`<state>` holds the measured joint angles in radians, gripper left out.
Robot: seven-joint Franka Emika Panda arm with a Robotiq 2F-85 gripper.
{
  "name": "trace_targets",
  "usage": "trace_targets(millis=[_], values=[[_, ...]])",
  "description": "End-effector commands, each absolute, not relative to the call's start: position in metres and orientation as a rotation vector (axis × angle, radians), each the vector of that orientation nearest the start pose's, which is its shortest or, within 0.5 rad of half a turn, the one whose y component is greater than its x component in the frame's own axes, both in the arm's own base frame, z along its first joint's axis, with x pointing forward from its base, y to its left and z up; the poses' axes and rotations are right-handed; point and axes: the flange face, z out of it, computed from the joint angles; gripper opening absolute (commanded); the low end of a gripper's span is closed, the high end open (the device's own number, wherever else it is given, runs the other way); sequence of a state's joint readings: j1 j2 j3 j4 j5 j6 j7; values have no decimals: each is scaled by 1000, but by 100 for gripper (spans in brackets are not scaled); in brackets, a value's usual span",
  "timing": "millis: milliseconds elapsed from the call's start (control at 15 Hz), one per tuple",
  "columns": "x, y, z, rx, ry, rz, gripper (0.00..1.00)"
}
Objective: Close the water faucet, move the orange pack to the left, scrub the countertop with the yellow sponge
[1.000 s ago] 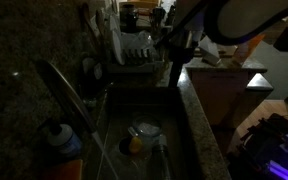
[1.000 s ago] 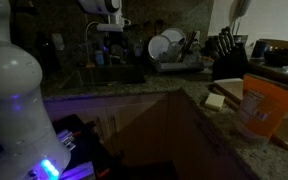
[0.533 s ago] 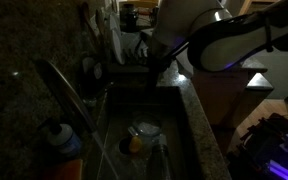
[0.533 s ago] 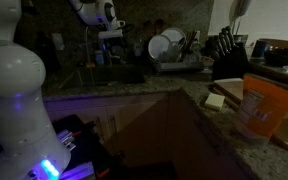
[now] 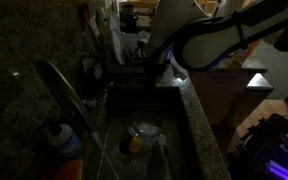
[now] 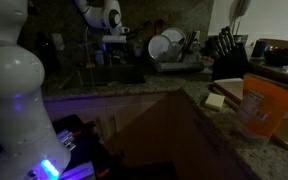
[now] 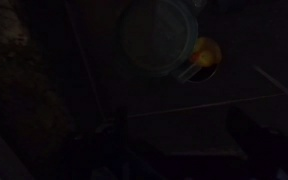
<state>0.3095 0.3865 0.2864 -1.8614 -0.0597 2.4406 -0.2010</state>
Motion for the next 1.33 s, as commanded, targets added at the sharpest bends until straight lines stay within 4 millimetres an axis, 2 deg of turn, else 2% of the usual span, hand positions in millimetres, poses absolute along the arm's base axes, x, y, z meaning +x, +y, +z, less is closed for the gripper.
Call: trace_targets(millis=[0, 133, 267, 467, 533, 600, 867, 933, 1267], values=[[585, 395, 309, -2610, -1272, -257, 100], [596, 418, 304, -2564, -1307, -278, 100], [608, 440, 309, -2527, -1336, -354, 100], [625, 463, 318, -2475, -1254, -441, 100], [623, 466, 317, -2491, -1254, -433, 100], [615, 458, 319, -2508, -1270, -429, 100], [621, 461, 315, -2503, -1267, -474, 100], [628, 462, 311, -2511, -1256, -519, 100], [654, 490, 292, -2401, -1178, -723, 100]])
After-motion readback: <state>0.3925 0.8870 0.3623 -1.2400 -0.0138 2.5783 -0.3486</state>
